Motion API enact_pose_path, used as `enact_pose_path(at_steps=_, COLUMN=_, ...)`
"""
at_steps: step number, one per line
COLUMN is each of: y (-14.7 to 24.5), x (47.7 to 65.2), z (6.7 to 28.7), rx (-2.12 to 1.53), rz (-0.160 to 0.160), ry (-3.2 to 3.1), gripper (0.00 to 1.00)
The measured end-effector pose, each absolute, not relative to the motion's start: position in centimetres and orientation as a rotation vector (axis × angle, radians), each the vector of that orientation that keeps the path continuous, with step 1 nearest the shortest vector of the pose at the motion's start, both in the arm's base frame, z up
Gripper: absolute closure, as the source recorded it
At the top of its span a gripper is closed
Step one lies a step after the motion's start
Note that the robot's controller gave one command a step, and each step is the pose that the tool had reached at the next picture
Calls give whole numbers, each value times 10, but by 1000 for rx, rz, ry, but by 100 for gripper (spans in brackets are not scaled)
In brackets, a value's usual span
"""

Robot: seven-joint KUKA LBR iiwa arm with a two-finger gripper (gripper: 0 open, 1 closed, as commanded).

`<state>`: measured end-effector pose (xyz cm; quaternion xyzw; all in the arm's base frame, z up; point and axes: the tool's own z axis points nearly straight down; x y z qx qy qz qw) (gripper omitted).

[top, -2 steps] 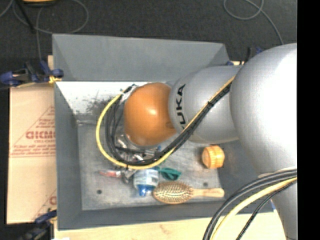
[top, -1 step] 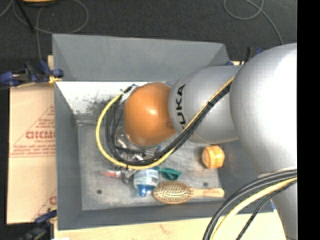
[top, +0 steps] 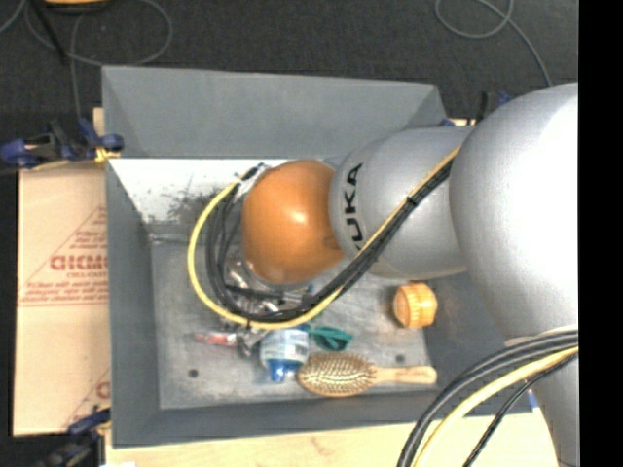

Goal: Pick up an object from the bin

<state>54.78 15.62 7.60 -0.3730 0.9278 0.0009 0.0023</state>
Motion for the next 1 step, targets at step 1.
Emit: enact_pose_path(at_steps=1, y=156, x=546, z=95, rx=-1172, rz=3, ry=2920, gripper=100)
